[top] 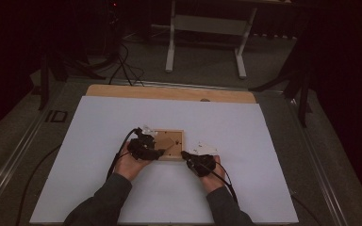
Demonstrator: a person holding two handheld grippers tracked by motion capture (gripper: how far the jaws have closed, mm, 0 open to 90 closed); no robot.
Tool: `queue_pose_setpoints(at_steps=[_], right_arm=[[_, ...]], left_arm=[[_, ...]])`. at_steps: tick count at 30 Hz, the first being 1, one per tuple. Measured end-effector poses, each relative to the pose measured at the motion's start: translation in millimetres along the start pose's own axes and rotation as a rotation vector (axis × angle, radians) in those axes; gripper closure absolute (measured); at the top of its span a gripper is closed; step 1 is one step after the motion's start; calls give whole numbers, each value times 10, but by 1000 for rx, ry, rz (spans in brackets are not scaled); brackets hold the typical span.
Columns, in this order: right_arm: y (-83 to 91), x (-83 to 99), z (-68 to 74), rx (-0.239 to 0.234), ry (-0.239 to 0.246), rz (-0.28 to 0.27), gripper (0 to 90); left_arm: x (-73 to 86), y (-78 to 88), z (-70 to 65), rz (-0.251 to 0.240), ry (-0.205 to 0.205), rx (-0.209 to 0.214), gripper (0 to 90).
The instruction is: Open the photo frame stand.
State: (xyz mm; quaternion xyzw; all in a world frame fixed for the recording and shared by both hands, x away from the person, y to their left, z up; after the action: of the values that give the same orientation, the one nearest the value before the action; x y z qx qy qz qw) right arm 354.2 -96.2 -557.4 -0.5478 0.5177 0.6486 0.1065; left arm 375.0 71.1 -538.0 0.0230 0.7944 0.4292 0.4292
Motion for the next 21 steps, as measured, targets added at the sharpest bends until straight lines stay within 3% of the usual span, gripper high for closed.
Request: queue_pose_setpoints(at_steps=[6, 14, 21], right_arm=[[-1, 0, 0, 0, -1, -3, 896], [0, 1, 0, -2, -2, -3, 896], [-1, 2, -2, -2, 0, -5, 895]], left_arm=[[-122, 55, -10, -62, 59, 46, 502], [-155, 57, 40, -71, 164, 126, 488], [-154, 21, 56, -58, 201, 140, 487]])
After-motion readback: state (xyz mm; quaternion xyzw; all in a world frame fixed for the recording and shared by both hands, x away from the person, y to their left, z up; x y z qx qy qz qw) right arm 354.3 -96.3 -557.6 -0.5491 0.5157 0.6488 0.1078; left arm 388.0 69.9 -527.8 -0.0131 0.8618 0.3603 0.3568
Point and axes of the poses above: each handheld gripper's, and its own axes: y roughly backward along the jaws, x roughly out of its underside, z roughly to its left, the point moved 6 cm from there along -y, roughly forward along the jaws, and after that the axes turned 10 degrees about x, right-handed, at the moved point
